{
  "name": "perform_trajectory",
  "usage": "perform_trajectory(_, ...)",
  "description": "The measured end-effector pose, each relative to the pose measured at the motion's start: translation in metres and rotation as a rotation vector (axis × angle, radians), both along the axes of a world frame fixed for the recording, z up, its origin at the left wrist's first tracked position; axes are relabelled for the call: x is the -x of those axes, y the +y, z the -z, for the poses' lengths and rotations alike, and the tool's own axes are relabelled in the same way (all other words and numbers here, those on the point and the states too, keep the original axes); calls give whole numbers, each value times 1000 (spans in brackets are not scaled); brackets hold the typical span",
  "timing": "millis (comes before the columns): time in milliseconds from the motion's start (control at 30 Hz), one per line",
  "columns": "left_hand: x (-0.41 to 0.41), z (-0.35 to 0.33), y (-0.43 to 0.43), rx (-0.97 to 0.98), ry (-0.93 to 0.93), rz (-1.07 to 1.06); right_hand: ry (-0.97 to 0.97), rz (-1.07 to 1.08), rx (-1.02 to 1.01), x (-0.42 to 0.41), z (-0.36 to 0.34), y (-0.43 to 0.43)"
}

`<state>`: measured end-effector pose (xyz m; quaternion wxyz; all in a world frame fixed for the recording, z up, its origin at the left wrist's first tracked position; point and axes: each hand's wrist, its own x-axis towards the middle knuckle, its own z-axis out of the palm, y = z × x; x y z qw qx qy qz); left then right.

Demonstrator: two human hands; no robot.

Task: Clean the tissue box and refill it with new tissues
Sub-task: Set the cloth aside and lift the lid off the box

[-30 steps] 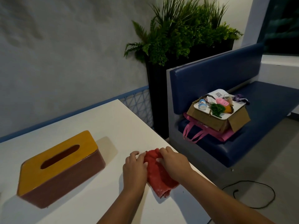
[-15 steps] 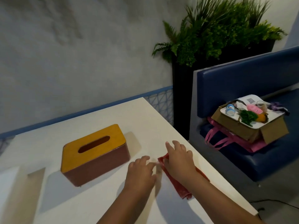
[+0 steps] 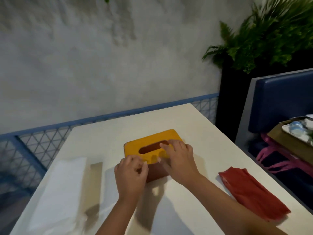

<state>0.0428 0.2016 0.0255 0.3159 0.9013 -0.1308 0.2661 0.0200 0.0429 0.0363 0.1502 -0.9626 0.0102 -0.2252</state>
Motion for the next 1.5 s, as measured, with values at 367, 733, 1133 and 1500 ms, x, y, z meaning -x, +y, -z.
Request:
perform_trajectory(367, -61, 8, 22, 601, 420, -57, 188, -81, 148, -57, 6, 28)
perform_trajectory(733, -73, 12, 23, 595, 554, 31, 194, -64, 194, -64, 7, 34)
perform_trajectory(1133, -71, 7, 31, 567, 628, 120, 238, -46, 73, -60, -3, 37)
perform_trajectory(1500, -60, -18, 20, 575, 358, 38, 34, 32, -51, -58, -26, 39)
